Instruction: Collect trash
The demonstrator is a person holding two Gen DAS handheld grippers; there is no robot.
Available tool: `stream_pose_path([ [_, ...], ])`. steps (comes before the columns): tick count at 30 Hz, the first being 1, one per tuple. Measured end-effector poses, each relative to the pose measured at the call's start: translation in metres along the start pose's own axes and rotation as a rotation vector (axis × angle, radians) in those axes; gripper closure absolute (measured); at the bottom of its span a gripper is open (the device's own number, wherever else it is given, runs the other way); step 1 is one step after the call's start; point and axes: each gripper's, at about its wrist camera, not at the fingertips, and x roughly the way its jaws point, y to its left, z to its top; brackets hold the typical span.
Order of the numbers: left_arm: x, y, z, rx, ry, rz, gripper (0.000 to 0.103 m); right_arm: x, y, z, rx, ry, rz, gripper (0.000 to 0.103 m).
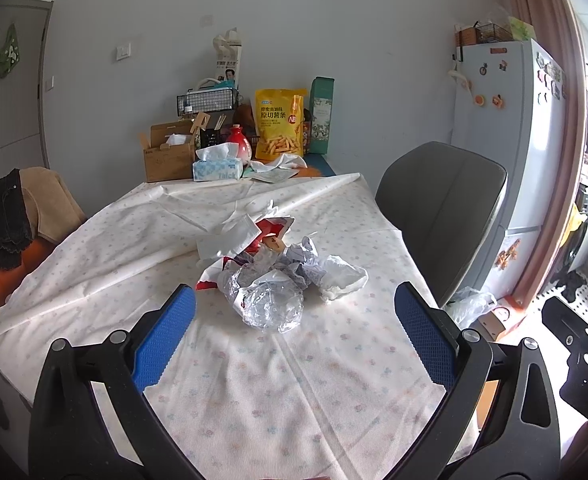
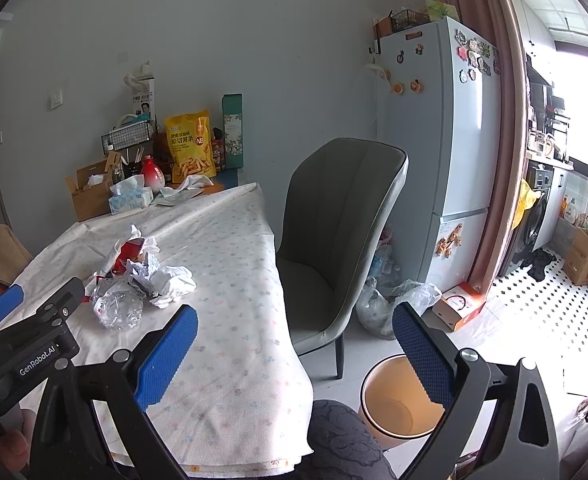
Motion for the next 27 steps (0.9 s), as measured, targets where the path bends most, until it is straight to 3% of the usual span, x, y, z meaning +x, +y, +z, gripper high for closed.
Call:
stream_pose_path([
  [27, -0.0043, -0.0049, 0.0034, -0.018, -0.015, -0.015, 0.004, -0.0039, -0.0028, -0.0041, 0.009, -0.022, 0.001, 0.007],
])
